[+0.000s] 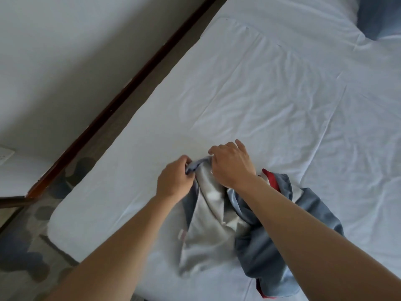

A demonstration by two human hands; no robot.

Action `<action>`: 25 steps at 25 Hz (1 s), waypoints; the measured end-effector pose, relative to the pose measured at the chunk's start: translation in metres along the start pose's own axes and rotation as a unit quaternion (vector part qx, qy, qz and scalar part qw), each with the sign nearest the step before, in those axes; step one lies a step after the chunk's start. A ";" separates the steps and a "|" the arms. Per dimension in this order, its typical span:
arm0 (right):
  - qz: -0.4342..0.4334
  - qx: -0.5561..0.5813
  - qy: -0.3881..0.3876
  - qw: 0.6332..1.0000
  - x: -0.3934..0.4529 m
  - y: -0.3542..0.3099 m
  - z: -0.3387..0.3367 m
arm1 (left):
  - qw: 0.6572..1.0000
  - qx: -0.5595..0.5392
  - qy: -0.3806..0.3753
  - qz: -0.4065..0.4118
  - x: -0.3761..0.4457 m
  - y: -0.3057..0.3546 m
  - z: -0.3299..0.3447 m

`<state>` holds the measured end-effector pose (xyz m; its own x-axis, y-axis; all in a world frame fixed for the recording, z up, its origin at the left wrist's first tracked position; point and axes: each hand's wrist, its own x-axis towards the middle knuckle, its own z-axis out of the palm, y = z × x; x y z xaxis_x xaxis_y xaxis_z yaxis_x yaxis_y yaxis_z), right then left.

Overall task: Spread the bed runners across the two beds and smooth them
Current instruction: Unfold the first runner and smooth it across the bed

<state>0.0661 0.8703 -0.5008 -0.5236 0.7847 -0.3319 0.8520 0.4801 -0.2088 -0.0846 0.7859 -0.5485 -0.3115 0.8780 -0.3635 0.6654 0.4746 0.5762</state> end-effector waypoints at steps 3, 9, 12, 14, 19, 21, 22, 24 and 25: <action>0.030 0.018 0.023 0.999 0.000 0.014 -0.010 | 0.994 0.019 -0.006 0.112 0.024 0.022 -0.024; 0.096 0.052 0.023 0.994 0.006 0.052 -0.017 | 0.957 -0.028 -0.261 0.124 -0.010 0.055 -0.004; 0.079 0.043 0.004 0.996 0.013 0.056 -0.010 | 0.993 -0.026 -0.111 0.043 0.005 0.039 0.003; 0.049 0.022 -0.032 0.998 0.022 0.055 -0.004 | 0.988 0.105 -0.089 0.067 0.016 0.023 0.005; 0.024 -0.078 -0.146 0.986 0.042 0.051 0.016 | 0.967 0.137 -0.210 -0.046 0.030 0.016 0.037; 0.037 -0.098 -0.164 0.981 0.042 0.057 0.020 | 0.965 0.086 -0.225 -0.102 0.038 0.014 0.038; 0.043 -0.103 -0.161 0.981 0.042 0.061 0.019 | 0.966 0.094 -0.218 -0.099 0.044 0.014 0.032; 0.055 -0.108 -0.130 0.984 0.044 0.070 0.013 | 0.975 0.174 -0.137 -0.011 0.064 0.018 0.016; 0.064 -0.107 -0.107 0.986 0.046 0.072 0.008 | 0.972 0.216 -0.075 0.060 0.076 0.025 0.006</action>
<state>0.1035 0.9380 -0.5385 -0.3816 0.7548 -0.5335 0.8803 0.4728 0.0392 -0.0875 0.8643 -0.5660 -0.1330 0.8906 -0.4349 0.9233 0.2709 0.2723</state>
